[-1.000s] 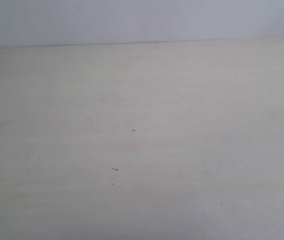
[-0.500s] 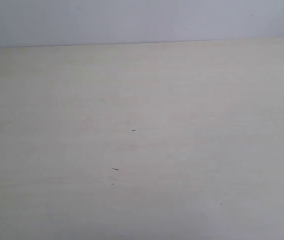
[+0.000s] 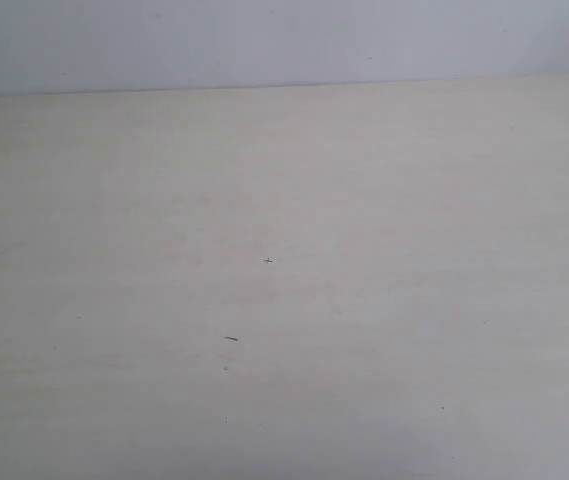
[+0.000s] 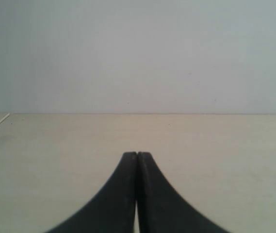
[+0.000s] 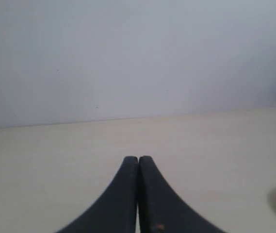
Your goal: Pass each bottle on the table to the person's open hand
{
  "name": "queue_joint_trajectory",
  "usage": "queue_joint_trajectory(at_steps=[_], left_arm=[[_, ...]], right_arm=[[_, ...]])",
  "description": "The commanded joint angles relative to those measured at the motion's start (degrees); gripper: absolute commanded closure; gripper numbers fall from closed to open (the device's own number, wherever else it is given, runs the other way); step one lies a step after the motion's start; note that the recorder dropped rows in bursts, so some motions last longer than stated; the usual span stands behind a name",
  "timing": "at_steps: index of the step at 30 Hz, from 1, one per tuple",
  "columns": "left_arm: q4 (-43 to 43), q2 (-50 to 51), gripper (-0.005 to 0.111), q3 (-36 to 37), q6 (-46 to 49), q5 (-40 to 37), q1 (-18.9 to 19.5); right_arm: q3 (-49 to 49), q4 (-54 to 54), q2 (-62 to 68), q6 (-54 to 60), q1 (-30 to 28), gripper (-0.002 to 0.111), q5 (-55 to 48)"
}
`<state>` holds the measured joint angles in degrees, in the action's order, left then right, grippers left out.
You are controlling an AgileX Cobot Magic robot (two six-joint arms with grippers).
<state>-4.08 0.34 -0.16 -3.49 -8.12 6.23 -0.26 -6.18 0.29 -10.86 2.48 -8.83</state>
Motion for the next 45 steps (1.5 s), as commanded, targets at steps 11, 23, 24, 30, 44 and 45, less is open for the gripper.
queue_joint_trajectory(at_steps=[11,23,24,30,44,45], left_arm=[[-0.26,-0.34,0.105,0.16,0.04,-0.17,0.14],[-0.26,-0.34,0.105,0.16,0.04,-0.17,0.14],[-0.26,-0.34,0.105,0.16,0.04,-0.17,0.14],[-0.26,-0.34,0.105,0.16,0.04,-0.17,0.14],[-0.26,-0.34,0.105,0.16,0.04,-0.17,0.14],[-0.26,-0.34,0.105,0.16,0.04,-0.17,0.14]], right_arm=[[0.26,0.08,-0.29,2.90,-0.12,0.108,-0.64],[0.26,0.08,-0.29,2.85,-0.12,0.108,-0.64],[0.26,0.08,-0.29,2.85,-0.12,0.108,-0.64],[0.26,0.18,-0.29,2.74,-0.12,0.108,-0.64],[0.26,0.18,-0.29,2.84,-0.12,0.108,-0.64],[0.26,0.18,-0.29,2.84,-0.12,0.108,-0.64]])
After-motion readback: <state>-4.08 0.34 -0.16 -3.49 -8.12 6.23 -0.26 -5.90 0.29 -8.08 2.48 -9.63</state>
